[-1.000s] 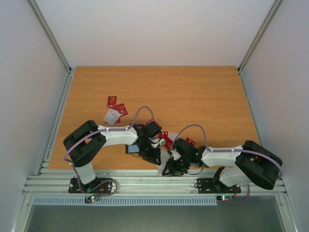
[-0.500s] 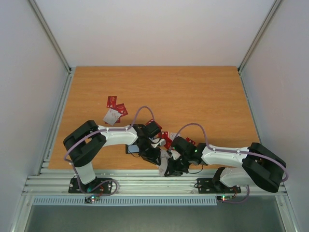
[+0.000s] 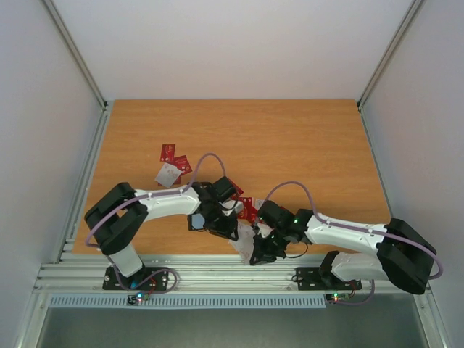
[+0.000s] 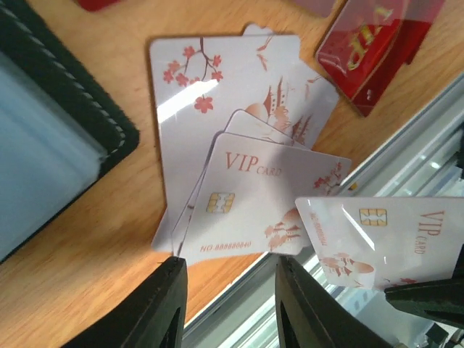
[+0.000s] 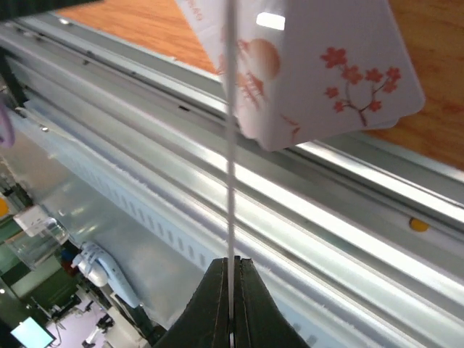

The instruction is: Put the credit cards into the card holder

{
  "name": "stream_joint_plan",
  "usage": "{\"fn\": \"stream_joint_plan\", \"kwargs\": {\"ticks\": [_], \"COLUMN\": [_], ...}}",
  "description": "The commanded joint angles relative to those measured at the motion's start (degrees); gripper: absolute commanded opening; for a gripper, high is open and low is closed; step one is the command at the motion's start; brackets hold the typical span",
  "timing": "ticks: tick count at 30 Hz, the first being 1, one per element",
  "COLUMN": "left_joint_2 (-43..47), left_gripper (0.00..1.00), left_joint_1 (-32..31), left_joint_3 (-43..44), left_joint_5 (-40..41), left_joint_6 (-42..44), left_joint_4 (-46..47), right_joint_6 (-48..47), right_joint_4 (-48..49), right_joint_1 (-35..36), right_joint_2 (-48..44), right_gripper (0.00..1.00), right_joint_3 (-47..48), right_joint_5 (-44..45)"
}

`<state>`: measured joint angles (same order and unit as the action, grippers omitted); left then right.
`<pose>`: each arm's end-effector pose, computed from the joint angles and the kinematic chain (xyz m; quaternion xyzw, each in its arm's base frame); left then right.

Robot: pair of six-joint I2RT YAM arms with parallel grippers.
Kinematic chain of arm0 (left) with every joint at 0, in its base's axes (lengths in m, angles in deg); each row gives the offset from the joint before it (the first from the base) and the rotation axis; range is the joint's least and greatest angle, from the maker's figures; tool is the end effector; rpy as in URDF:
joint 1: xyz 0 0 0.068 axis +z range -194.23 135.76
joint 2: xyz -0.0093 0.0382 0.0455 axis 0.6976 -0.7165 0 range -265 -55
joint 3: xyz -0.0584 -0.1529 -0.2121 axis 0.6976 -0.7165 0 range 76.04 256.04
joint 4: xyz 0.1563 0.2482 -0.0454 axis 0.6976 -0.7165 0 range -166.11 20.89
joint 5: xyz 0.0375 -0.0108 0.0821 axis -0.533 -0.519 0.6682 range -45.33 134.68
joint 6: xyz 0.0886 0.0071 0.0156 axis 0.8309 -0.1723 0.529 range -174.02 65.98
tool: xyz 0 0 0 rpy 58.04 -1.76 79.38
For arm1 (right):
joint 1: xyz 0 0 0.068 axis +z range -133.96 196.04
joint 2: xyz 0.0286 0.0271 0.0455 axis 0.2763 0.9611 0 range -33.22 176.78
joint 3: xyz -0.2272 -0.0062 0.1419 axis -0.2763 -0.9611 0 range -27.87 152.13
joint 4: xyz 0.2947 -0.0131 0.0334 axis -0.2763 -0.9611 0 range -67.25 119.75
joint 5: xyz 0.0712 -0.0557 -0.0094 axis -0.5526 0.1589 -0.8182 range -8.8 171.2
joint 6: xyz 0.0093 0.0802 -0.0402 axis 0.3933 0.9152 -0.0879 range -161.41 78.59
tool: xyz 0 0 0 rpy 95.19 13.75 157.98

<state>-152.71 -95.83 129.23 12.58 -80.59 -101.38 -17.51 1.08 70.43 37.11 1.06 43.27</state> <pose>0.1718 -0.2858 0.0763 -0.2379 -0.9251 0.2828 0.0873 0.0942 0.2170 0.0863 0.2991 -0.8839 -0.3516 0.0752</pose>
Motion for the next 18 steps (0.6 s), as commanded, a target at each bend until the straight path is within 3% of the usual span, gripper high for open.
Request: {"fn": "stream_joint_plan", "kwargs": {"ticks": [1,10,18], "left_joint_2": [6.55,21.32,32.36], "left_gripper": [0.40,0.58,0.71], "left_joint_1": [1.94,8.79,17.04], "left_joint_3": [1.00,2.62,2.42], "left_joint_5": [2.33,3.51,-3.96], "left_joint_6": [0.38,-0.01,-2.35], "left_joint_4": [-3.65,-10.07,-8.57], "right_joint_6": [-1.45,-3.67,-5.27], "right_joint_4": [-4.83,-7.14,-3.85], "right_joint_1": [0.38,-4.41,-10.45], "right_joint_2": [-3.00,-4.19,-3.46], "right_gripper": [0.01,0.01,0.01], "right_joint_3": [4.15,12.68,21.11], "right_joint_5": [0.43,-0.64,-6.73]}}
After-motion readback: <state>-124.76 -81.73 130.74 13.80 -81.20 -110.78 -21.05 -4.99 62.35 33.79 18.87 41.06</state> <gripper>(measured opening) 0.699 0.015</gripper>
